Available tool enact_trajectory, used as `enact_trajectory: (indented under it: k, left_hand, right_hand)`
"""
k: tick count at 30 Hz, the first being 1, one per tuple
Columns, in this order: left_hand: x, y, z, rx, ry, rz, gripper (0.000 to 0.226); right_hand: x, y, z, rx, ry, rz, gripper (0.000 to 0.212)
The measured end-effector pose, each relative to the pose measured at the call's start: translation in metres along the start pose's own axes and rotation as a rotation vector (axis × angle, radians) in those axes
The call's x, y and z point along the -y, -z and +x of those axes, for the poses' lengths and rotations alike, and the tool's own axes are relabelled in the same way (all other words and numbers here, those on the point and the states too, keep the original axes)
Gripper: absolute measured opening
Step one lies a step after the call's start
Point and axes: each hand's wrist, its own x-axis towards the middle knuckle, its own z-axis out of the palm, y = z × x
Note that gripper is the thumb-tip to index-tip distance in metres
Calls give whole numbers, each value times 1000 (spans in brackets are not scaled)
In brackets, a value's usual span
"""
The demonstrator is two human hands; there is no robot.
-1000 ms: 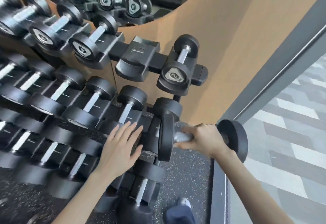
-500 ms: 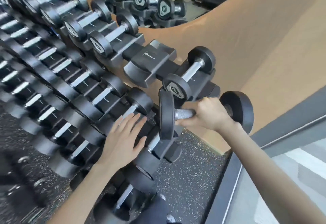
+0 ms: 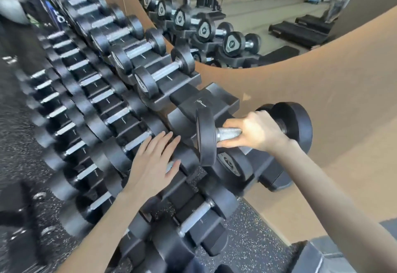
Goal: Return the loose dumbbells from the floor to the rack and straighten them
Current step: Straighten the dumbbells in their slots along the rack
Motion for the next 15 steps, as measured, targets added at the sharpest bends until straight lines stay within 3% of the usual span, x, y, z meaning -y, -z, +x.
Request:
enact_trajectory:
  k: [4, 8, 12, 15]
  left_hand:
    - [9, -6, 16, 35, 82, 37, 55]
    - [13, -16, 24, 76, 176, 44, 57]
    - [10, -28, 41, 87, 259, 58, 57]
    - [7, -38, 52, 113, 298, 66, 58]
  right_hand:
    - [-18, -17, 39, 27, 84, 18, 60]
    - [-29, -30, 86, 300, 179, 17, 54]
    - [-46, -68, 126, 264, 364, 11, 69]
    - [-50, -92, 148, 307, 424, -35, 58]
